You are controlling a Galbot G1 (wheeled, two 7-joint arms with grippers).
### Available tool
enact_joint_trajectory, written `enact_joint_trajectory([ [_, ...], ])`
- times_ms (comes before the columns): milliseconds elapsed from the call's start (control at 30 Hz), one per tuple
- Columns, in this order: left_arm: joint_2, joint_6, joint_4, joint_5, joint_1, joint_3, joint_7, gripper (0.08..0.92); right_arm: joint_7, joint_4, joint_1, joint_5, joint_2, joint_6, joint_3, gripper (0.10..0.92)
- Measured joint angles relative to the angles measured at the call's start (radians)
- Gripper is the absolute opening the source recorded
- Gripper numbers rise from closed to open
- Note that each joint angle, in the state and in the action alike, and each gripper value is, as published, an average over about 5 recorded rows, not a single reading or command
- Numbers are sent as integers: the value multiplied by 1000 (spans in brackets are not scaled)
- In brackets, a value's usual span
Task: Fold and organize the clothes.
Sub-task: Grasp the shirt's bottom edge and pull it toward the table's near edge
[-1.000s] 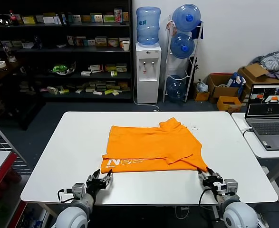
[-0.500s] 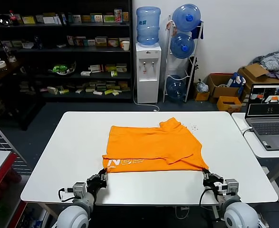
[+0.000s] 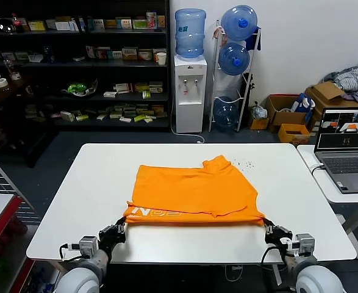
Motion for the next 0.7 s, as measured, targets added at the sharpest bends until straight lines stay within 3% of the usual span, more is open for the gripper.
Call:
enact_joint_trajectory([
  [467,83,24,-152,-26,183,-11,-51,90,29,122,-208,-19,0,-17,70,130],
  [567,88,30,-170,-29,211,-16,-56,102,41,127,-225,-26,1,-15,77,183],
  [700,93,40,-190,-33,228,-25,-63,190,53,137,-232,-28,-5,-8,92,302],
])
